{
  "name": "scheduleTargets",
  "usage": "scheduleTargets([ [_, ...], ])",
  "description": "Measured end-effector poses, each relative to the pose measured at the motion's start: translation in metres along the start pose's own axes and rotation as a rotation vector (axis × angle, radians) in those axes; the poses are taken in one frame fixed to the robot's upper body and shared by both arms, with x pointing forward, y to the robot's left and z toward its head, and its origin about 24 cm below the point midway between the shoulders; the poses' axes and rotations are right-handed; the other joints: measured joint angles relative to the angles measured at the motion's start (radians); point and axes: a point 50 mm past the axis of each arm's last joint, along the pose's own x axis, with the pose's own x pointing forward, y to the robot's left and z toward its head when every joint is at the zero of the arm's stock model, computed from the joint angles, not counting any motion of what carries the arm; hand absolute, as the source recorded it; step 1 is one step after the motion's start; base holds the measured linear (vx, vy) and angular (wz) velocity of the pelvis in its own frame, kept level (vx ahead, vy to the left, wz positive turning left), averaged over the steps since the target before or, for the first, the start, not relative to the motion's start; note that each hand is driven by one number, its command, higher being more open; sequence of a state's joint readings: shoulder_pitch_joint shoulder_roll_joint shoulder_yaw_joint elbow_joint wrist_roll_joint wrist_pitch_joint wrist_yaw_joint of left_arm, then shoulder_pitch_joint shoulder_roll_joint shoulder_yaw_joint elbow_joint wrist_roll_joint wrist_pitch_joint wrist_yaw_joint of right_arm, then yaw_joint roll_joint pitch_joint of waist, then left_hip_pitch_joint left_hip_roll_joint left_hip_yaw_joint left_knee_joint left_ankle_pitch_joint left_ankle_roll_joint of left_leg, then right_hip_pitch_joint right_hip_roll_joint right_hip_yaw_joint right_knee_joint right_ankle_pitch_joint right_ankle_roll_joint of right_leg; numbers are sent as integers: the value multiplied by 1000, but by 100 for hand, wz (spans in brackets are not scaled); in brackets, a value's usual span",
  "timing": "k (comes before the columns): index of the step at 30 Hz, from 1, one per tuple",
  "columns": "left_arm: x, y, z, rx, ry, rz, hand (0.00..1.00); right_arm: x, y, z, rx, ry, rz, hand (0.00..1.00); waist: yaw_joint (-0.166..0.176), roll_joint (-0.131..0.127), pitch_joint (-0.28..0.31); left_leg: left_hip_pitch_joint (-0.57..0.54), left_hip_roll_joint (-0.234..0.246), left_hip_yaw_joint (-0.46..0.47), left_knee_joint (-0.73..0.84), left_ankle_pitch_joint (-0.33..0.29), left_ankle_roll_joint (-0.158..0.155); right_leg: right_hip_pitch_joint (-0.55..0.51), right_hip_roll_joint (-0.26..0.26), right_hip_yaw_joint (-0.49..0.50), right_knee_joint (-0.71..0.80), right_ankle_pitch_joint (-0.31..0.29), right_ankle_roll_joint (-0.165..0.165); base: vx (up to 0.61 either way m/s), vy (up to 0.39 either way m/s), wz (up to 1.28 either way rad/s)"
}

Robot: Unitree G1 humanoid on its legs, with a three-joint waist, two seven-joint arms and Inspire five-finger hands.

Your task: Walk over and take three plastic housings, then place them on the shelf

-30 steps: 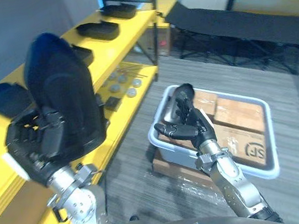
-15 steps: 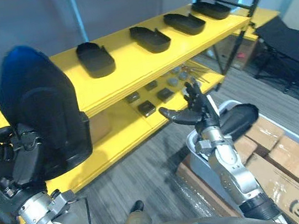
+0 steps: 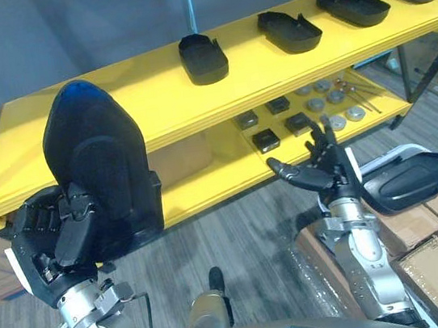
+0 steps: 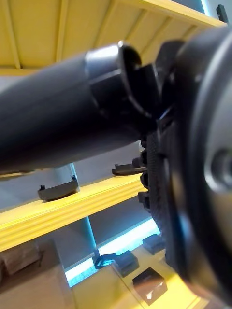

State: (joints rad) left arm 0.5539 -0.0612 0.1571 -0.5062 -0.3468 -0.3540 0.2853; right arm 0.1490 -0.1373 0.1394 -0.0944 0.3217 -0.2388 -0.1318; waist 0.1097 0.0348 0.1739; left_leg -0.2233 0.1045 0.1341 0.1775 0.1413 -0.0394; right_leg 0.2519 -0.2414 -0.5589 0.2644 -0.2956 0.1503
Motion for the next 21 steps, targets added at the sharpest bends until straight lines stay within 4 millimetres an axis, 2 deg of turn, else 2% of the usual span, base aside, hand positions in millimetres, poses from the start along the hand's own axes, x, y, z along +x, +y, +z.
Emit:
scheduleTargets([
  [3,5,-5,1,-14,-14,-11,0,9,12,6,39,-44,10,100,-1,-30,23,-50,-25,1,113,-69,17,-3,-37,0,17,-7,15,102,112,5],
  [4,8,-8,1,-22,-24,-17,0,10,15,6,51,-48,-8,100,6,-47,32,-48,-48,5,148,-108,21,21,-60,-10,15,-9,14,159,127,19],
  [5,10,-10,2,-30,-32,-23,0,10,15,6,25,-52,-26,100,5,-59,31,-47,-74,2,171,-140,29,41,-81,-11,35,-2,5,176,140,29],
  [6,12,-12,1,-36,-33,-27,0,10,14,6,20,-55,-32,100,0,-56,32,-47,-85,-6,179,-148,36,33,-95,-5,74,14,-7,186,188,57],
  [7,15,-16,1,-38,-37,-43,0,9,12,5,19,-53,-41,100,-7,-46,27,-41,-99,-28,170,-152,46,-20,-122,32,197,57,-62,175,228,55],
  [9,20,-20,5,9,-83,-69,0,10,11,6,19,-58,-44,100,-3,-50,30,-3,-113,-43,115,-152,53,-115,-160,109,374,178,-123,202,225,35],
  [10,22,-20,7,34,-100,-76,0,10,13,6,19,-60,-36,100,-7,-54,29,27,-120,-54,78,-153,59,-153,-169,156,442,262,-134,185,119,22],
  [11,24,-20,8,40,-108,-82,0,10,14,7,5,-68,-28,100,-13,-56,28,58,-129,-71,42,-153,71,-187,-166,211,504,303,-117,208,78,41],
  [12,28,-21,10,36,-126,-79,0,12,17,9,0,-91,-5,100,-33,-51,31,94,-128,-102,4,-143,94,-252,-136,259,589,197,-112,252,88,46],
  [14,29,-22,11,29,-135,-72,0,14,19,11,0,-101,16,100,-54,-41,37,142,-126,-127,-29,-146,98,-310,-88,264,584,111,-114,278,82,39],
  [15,30,-24,11,25,-137,-73,0,15,18,12,-2,-107,21,100,-62,-37,39,168,-122,-140,-45,-149,100,-340,-47,269,505,79,-121,211,35,29],
  [16,31,-25,11,19,-140,-77,0,15,17,13,-4,-111,21,100,-65,-36,38,175,-118,-145,-47,-153,99,-354,-21,279,445,77,-122,195,-16,40],
  [17,33,-30,10,5,-143,-92,0,16,14,16,-6,-124,17,100,-70,-35,38,179,-112,-164,-45,-163,97,-373,33,322,300,82,-115,154,-48,44],
  [18,34,-32,9,1,-141,-97,0,16,12,18,-9,-131,14,100,-77,-35,38,180,-112,-183,-42,-166,94,-381,56,351,234,87,-108,225,-130,79],
  [19,36,-35,4,-3,-127,-105,0,16,9,22,-14,-149,4,100,-95,-35,38,183,-114,-221,-40,-169,90,-394,91,408,128,104,-89,188,-140,96],
  [20,35,-36,0,0,-106,-109,0,17,6,27,-18,-167,-3,100,-108,-44,34,193,-122,-251,-40,-176,78,-392,110,453,43,130,-66,192,-159,96],
  [21,35,-36,-3,3,-93,-110,0,17,6,29,-19,-178,-5,100,-111,-55,28,197,-132,-264,-39,-181,70,-388,113,468,10,155,-71,228,-239,81],
])
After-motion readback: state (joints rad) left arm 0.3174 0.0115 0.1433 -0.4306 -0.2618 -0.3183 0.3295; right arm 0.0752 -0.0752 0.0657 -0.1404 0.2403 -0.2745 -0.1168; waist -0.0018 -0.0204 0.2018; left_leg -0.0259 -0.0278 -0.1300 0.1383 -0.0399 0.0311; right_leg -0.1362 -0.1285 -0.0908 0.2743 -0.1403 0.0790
